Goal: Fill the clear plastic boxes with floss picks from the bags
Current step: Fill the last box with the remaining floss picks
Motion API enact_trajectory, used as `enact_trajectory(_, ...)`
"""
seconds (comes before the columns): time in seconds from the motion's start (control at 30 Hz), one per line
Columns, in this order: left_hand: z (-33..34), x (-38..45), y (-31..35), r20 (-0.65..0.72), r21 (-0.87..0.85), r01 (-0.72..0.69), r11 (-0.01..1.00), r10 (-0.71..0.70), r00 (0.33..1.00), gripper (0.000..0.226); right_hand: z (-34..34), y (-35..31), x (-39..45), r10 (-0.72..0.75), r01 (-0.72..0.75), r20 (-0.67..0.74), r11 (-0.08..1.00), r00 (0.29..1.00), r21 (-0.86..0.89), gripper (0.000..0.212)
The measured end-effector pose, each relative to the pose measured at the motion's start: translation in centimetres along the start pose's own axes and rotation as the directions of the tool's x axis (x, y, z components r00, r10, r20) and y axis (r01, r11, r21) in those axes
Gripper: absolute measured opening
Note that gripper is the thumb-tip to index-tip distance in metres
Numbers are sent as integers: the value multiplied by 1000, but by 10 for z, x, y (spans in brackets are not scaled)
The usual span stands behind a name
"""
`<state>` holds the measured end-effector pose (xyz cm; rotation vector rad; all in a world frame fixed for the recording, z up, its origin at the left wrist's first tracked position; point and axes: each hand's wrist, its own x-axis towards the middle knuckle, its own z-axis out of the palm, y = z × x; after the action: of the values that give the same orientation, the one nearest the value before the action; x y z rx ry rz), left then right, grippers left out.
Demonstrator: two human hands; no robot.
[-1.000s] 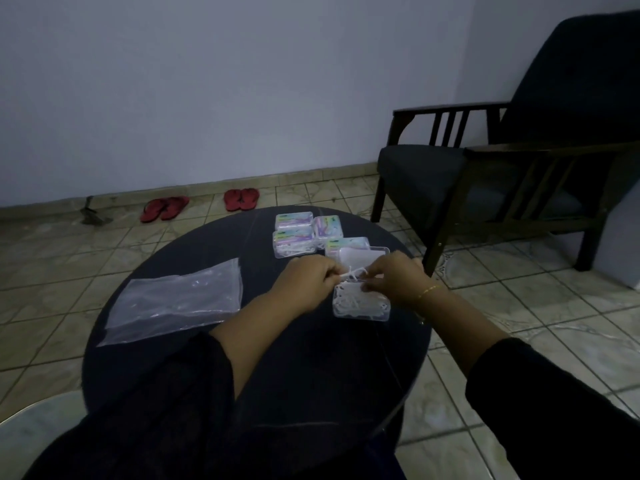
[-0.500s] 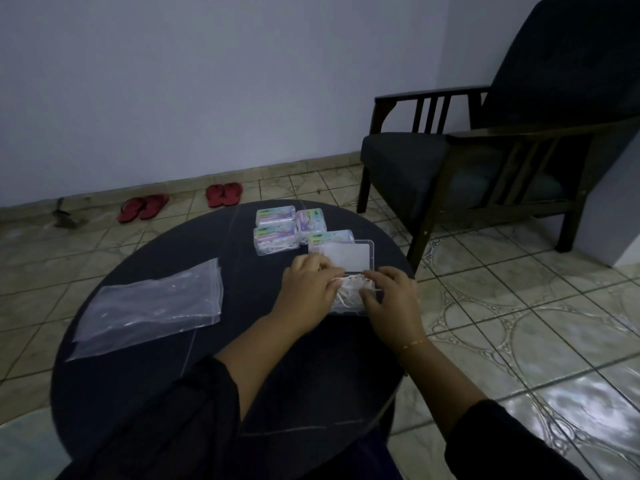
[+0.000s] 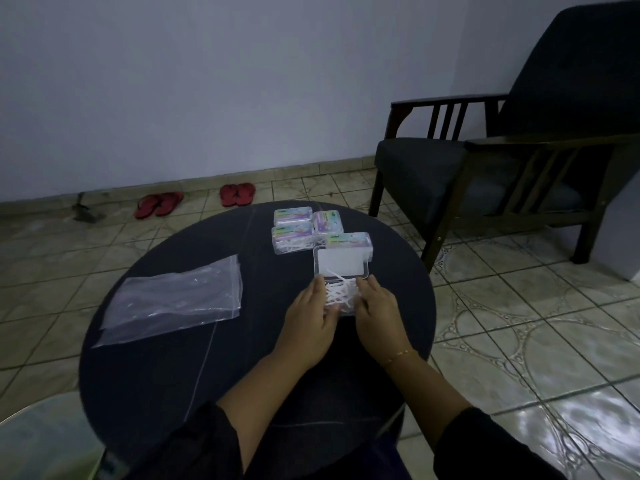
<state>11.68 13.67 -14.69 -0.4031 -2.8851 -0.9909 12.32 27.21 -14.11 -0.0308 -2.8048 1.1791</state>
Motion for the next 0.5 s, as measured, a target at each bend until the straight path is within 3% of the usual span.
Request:
enact_trajectory(0.1,-5,-5,-6,-52,-56,17,998,-20,998,67,1,-5,-2,-39,40,-11,993,999,110,48)
enact_trajectory(0.2,-7,-10,-8,-65,-66,41,997,-45,997,73,-2,-6,-5,26,-16,-47,980,999,198,52)
enact_trajectory(0.37,-4,-15,-6,-91,196,199,960,-184,979,83,0,-2,-7,143,-106,-183,974,973,199,46)
enact_trajectory(0.5,-3,-15,-4,-77,280,232,932,-219,973,78,2,-2,-6,144,-109,-219,980,965,164,33)
